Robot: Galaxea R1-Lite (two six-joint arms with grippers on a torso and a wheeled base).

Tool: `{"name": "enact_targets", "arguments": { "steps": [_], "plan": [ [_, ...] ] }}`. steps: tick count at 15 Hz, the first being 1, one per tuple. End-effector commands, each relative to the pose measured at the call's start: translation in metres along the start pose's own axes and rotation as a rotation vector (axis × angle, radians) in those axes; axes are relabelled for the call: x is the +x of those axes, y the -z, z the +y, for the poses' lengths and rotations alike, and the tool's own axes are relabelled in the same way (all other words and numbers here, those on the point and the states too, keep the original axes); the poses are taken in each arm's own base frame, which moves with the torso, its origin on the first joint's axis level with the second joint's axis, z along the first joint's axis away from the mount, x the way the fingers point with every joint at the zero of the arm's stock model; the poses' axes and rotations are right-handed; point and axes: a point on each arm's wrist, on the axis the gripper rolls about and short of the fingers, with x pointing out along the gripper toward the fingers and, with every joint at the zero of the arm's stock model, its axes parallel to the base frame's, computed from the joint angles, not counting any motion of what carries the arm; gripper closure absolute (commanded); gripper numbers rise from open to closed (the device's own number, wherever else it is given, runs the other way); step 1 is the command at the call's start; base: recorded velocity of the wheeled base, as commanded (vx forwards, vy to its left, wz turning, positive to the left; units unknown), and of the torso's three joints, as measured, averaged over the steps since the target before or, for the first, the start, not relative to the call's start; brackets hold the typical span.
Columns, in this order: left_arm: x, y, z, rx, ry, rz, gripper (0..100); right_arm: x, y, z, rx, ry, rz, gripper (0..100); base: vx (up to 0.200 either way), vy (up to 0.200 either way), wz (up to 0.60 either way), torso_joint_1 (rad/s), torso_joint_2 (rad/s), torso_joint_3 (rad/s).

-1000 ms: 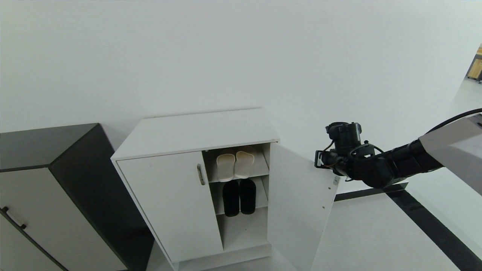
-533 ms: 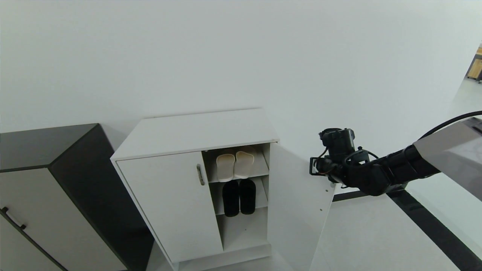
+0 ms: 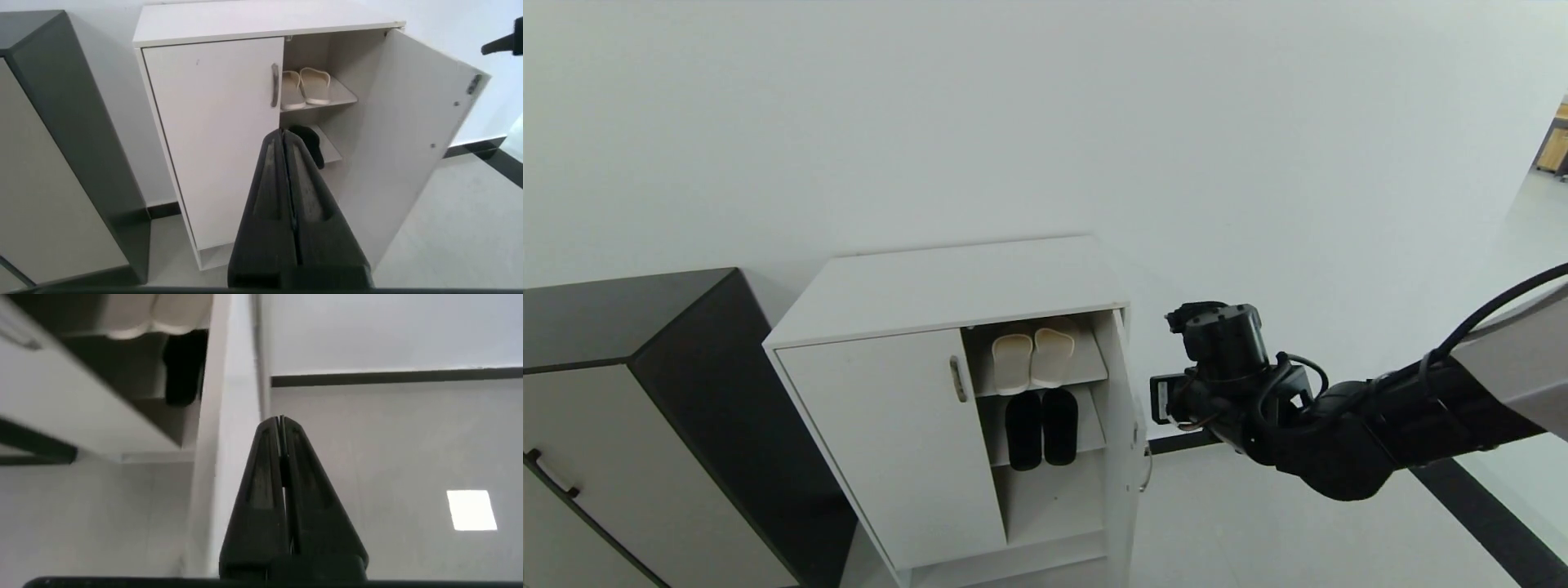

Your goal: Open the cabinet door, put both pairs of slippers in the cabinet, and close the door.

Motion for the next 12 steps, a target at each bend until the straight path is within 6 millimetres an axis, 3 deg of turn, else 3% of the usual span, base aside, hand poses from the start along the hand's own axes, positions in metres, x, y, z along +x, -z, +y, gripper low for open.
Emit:
{"name": "enact_targets", "arguments": {
  "steps": [1, 6, 12],
  "plan": [
    [0.000, 0.000, 0.000, 0.000, 0.000, 0.002, 100, -0.024, -0.002, 0.012, -0.014, -0.055, -0.016, 100, 0.000, 0.000, 0.00, 0.000, 0.00, 0.000],
    [0.000, 0.000, 0.000, 0.000, 0.000, 0.000, 100, -0.029, 0.013, 0.014, -0.088, -0.117, -0.046, 100, 0.000, 0.000, 0.00, 0.000, 0.00, 0.000],
    [0.000, 0.000, 0.000, 0.000, 0.000, 0.000, 100, -0.029, 0.014, 0.014, -0.098, -0.132, -0.049, 100, 0.000, 0.000, 0.00, 0.000, 0.00, 0.000]
  ]
}}
